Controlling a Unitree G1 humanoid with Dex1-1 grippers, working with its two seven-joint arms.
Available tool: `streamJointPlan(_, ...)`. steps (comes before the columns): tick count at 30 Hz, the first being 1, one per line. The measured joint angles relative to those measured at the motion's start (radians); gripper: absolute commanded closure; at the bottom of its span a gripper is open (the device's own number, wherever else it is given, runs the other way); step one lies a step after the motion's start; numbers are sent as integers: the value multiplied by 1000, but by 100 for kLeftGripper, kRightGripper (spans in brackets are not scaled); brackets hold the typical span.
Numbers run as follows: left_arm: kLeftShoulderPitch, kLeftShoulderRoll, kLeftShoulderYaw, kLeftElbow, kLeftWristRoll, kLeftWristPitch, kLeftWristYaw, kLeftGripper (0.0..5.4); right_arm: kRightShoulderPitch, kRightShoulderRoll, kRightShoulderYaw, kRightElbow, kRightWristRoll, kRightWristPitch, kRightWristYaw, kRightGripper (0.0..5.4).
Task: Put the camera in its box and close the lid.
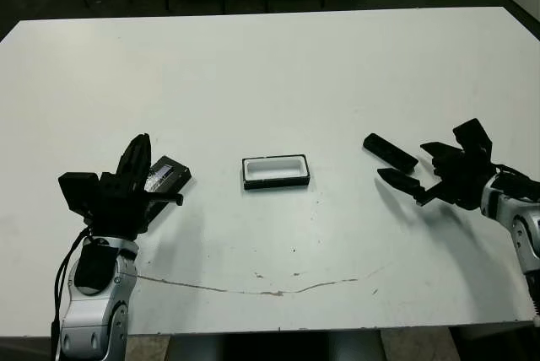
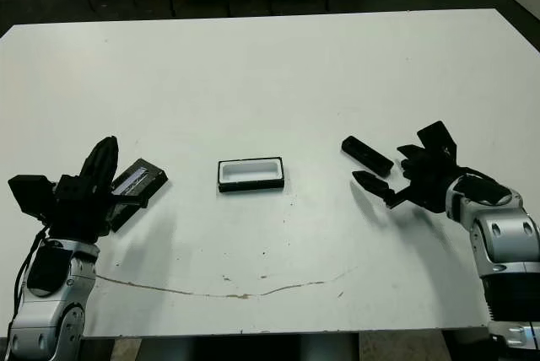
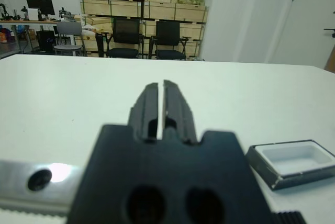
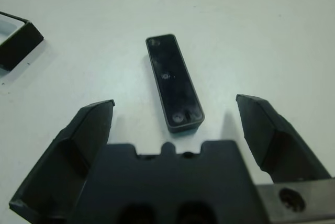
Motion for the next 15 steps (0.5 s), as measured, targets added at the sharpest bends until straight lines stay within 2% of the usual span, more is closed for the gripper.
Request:
streamJointPlan(8,0,1,0,-3,5,1,1,540,4,0,16,19,-32,-43,-1,2)
streamJointPlan(13,0,0,1,-3,5,2,1,540,10,25,7,38,-29,-68,-12,1)
streamJointPlan(15,0,0,1,-3,5,1,0,540,10,27,5,49,-27,-69,-12,24)
